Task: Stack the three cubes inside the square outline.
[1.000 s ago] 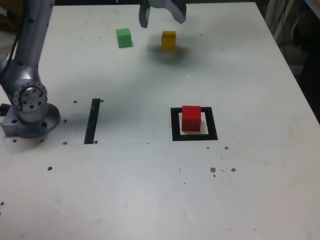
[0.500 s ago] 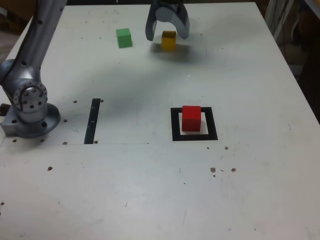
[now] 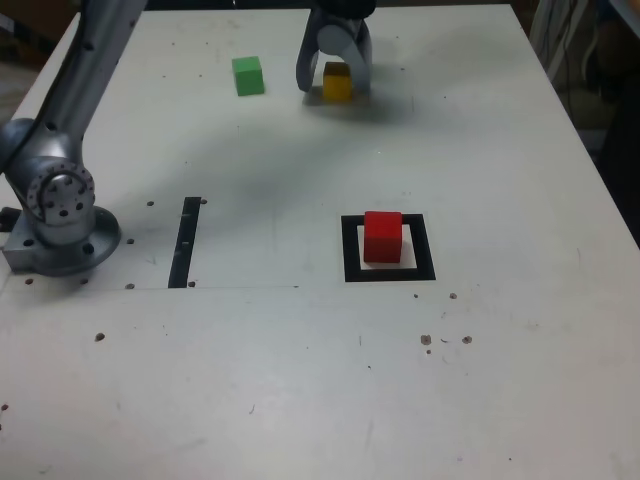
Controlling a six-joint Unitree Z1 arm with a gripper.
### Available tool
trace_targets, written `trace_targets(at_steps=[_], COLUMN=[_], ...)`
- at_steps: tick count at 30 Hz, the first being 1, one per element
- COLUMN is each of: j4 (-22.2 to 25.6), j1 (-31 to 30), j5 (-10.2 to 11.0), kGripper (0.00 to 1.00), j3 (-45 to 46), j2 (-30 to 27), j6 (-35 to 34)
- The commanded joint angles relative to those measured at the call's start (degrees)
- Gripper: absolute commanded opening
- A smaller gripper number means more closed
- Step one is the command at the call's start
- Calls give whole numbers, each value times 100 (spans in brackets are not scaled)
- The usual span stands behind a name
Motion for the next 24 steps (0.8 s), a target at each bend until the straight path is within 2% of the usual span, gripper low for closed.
trace_targets(at_steps=[1, 6, 12, 16, 24], j4=[-5, 11, -54, -85, 39], j1=[8, 8, 8, 8, -67], j5=[-15, -127, -271, -365, -549], kGripper=[57, 48, 29, 20, 15], j3=[-34, -54, -91, -112, -127], j2=[24, 50, 71, 64, -313], j6=[8, 8, 8, 29, 82])
